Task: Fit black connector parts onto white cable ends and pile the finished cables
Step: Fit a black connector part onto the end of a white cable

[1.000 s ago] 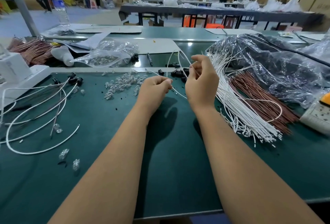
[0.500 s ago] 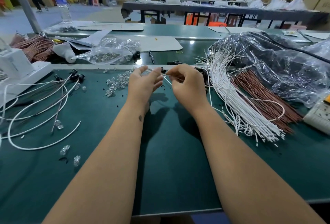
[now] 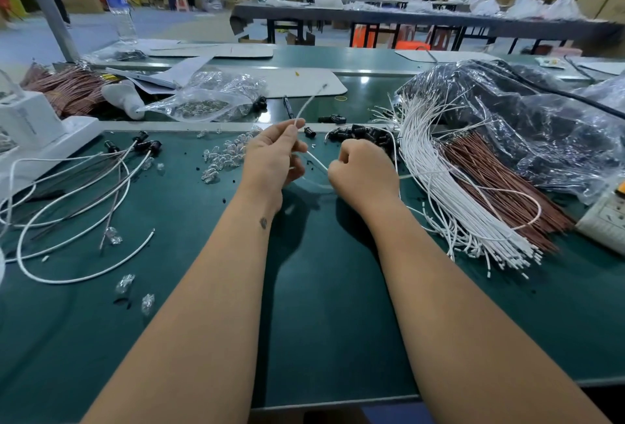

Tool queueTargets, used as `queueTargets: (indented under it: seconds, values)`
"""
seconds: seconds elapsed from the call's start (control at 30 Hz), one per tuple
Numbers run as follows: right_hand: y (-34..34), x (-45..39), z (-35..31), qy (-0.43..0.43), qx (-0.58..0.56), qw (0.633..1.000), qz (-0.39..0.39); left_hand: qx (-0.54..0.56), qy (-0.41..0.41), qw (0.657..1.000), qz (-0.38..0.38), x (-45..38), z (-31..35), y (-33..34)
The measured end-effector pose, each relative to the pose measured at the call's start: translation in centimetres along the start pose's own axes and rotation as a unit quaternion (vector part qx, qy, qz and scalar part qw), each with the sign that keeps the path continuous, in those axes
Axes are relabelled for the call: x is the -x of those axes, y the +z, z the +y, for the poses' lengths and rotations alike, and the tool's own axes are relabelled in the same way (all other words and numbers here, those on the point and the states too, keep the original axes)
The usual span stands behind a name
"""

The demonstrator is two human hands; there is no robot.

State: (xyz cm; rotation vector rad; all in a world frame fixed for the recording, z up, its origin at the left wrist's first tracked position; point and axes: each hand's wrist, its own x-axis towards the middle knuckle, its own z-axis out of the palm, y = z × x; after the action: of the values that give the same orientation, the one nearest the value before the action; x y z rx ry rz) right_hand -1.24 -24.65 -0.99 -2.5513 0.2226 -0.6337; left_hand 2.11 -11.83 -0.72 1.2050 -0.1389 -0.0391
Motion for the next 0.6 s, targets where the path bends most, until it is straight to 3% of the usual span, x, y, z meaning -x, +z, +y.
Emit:
queueTargets:
  seconds: [0.1,0.27,0.4,0.6]
  values:
    - [-0.4,-0.5,1.1,0.019,0.003,0.998,0.054,-0.146,0.017,0.989,0.01,0.0,-0.4,0.2]
    - [-0.4,-0.8,2.1,0.088,0.167,0.981,-0.043,-0.255,0.045,0.966,-0.003,0.3,-0.7,0.6]
    - [-0.5,-0.7,2.3,0.058,0.101,0.993,0.0,-0.247,0.029,0.969,0.003,0.2,-0.6,0.6]
    - [-1.3,-0.8,1.9,0.092,-0.051,0.99,0.099,-0.254,0.041,0.966,0.01,0.1,-0.8,0.3]
